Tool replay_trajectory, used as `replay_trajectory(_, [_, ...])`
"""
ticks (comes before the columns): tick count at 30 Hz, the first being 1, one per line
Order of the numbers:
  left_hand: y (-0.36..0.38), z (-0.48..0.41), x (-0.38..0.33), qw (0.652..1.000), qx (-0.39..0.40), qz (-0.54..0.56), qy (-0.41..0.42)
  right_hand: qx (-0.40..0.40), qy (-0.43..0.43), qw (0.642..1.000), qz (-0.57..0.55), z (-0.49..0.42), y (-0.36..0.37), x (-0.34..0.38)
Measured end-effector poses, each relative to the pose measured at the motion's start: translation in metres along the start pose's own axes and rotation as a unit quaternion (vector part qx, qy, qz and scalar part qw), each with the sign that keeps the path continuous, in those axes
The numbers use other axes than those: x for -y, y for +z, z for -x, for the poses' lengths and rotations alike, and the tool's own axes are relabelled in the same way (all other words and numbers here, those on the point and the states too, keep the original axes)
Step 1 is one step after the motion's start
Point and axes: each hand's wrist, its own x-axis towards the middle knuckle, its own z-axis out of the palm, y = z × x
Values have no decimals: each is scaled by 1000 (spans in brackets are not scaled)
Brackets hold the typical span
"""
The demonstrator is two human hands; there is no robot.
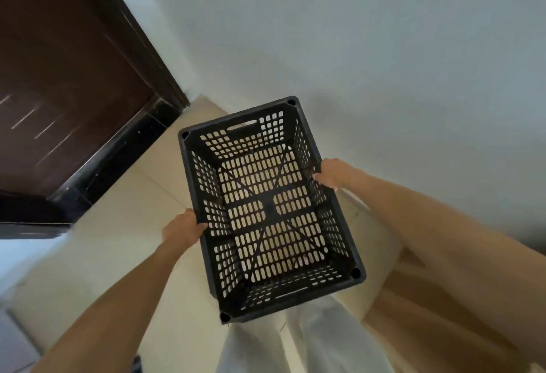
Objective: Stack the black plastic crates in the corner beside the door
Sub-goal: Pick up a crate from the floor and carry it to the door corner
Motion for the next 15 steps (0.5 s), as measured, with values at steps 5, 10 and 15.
replay_trajectory(5, [24, -50, -17, 999, 30, 36, -25, -4, -9, 998, 61, -75, -13, 8])
replay_trajectory(10, [52, -112, -23, 994, 45, 81, -57, -17, -26, 995, 94, -150, -8, 22])
replay_trajectory(15, [83, -179, -23, 982, 78, 142, -98, -18, 11, 996, 89, -223, 21, 23])
